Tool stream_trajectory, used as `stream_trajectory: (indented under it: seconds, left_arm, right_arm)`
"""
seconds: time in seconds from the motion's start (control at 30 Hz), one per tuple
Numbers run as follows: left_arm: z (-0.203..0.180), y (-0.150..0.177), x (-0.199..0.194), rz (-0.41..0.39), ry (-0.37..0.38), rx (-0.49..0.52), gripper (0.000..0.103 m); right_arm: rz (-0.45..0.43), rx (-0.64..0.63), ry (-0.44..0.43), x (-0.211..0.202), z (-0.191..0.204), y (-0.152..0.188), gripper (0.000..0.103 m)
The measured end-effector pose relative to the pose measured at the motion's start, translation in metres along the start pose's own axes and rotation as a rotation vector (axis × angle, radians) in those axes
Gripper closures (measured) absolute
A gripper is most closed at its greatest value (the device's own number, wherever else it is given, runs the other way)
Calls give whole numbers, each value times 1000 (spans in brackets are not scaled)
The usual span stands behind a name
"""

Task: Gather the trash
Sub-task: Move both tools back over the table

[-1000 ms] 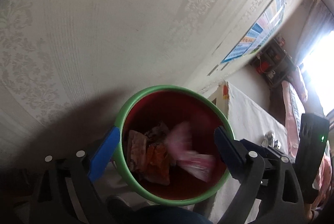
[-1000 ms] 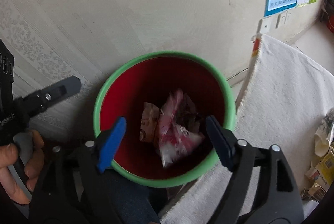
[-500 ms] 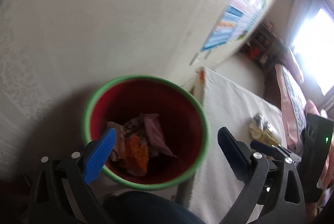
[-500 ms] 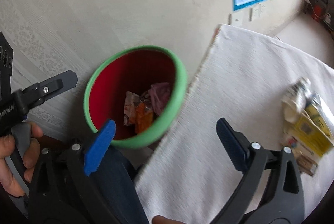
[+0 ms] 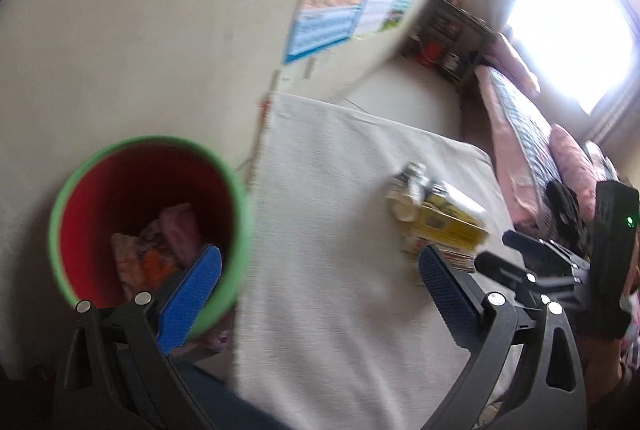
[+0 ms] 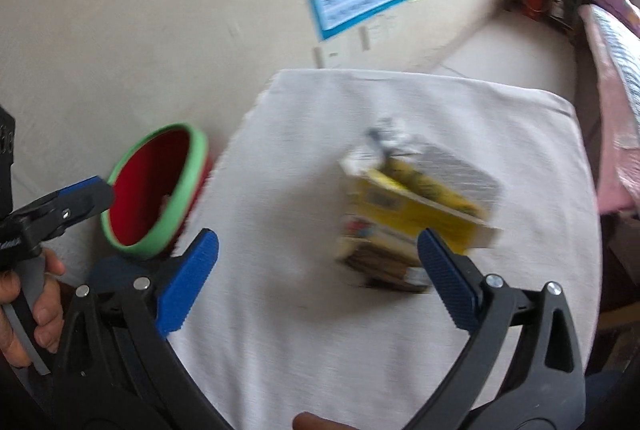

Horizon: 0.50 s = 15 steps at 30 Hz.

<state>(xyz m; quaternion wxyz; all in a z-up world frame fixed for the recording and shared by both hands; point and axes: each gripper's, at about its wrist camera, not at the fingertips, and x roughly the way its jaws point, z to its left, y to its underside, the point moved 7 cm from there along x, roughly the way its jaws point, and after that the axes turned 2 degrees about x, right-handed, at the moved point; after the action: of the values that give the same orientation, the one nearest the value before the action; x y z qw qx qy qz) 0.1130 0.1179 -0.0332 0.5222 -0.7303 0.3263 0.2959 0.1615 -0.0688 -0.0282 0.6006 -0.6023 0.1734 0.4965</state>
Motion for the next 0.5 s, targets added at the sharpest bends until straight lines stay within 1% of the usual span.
stream_trajectory:
  seconds: [0.17,0.37,0.47,0.5]
  left_arm:
    - [-38,-8,18,35,43,73,8]
    - [-69,-20,50,114,85,146,8]
    - [-80,-28,69,146,93,178,8]
    - [-82,-30,73,152,97,180,8]
  right_arm:
    - [-10,9,55,-6,-47,-7,5]
    - [15,-44,112,3,-78,-18,6]
    - [28,-62,137,11,-90,-25,10]
    - [41,-64,138,17,-94,-27,14]
